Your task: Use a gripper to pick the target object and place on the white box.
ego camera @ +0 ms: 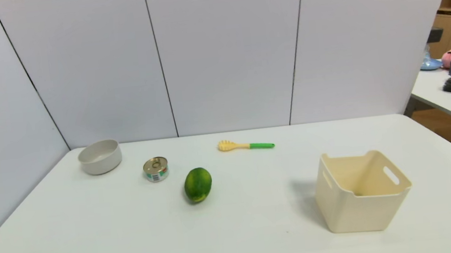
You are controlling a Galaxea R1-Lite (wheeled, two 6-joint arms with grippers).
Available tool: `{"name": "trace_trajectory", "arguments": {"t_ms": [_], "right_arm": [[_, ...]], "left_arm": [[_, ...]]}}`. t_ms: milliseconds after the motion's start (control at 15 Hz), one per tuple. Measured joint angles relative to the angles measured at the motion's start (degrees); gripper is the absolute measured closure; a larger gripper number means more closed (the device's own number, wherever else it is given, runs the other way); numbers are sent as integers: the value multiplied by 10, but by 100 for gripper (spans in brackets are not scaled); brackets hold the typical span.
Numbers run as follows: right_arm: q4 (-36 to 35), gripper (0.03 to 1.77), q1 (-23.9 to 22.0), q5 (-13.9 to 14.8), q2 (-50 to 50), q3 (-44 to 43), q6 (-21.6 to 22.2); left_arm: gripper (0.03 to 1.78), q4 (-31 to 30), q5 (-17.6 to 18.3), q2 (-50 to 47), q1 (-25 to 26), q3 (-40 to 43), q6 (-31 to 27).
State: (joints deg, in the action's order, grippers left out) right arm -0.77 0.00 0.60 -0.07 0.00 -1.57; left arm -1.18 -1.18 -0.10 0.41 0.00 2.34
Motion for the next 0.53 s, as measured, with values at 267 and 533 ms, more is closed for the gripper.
{"name": "trace_trajectory", "arguments": {"t_ms": [267, 533], "right_arm": [[0, 10, 0, -1, 0, 0, -4], [0, 10, 0, -1, 0, 0, -5]], "left_arm": [[12, 0, 0, 0, 0, 0, 0], [12, 0, 0, 0, 0, 0, 0]]}}
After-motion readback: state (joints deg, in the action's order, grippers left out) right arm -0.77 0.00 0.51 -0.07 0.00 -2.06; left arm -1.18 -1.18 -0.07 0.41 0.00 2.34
